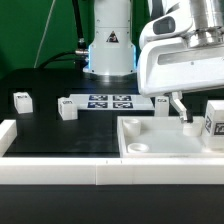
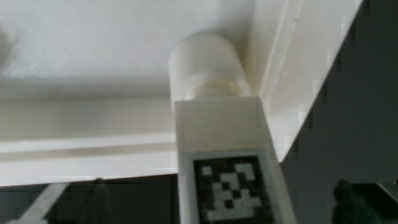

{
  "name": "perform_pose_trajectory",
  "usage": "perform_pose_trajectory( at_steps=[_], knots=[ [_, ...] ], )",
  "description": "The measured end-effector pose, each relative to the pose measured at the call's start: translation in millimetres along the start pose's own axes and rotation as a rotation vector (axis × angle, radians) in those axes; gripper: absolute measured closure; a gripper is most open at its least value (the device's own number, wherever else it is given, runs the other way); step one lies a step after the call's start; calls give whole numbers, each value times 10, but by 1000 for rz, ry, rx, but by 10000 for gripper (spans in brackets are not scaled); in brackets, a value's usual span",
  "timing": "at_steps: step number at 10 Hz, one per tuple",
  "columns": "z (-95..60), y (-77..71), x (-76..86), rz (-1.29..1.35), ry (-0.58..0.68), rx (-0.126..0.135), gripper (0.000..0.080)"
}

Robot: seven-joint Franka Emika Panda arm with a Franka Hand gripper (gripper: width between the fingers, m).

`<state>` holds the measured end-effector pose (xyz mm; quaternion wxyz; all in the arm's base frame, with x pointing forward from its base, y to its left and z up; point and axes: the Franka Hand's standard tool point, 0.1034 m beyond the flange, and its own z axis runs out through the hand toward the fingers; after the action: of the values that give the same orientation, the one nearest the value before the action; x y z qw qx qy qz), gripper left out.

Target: Assemble one leg

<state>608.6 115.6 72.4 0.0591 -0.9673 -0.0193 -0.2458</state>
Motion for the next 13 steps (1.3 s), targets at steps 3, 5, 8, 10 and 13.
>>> perform_pose_trajectory(
  at_steps=[3, 5, 8, 10, 13],
  knots=[
    [0, 0, 0, 0, 0, 0, 151],
    [4, -3, -8, 0, -7, 1, 150],
    [-110, 52, 131, 24, -27, 3, 150],
    [-52, -9, 92, 58, -234, 31, 150],
    [-36, 16, 97, 70, -497, 64, 150]
  ],
)
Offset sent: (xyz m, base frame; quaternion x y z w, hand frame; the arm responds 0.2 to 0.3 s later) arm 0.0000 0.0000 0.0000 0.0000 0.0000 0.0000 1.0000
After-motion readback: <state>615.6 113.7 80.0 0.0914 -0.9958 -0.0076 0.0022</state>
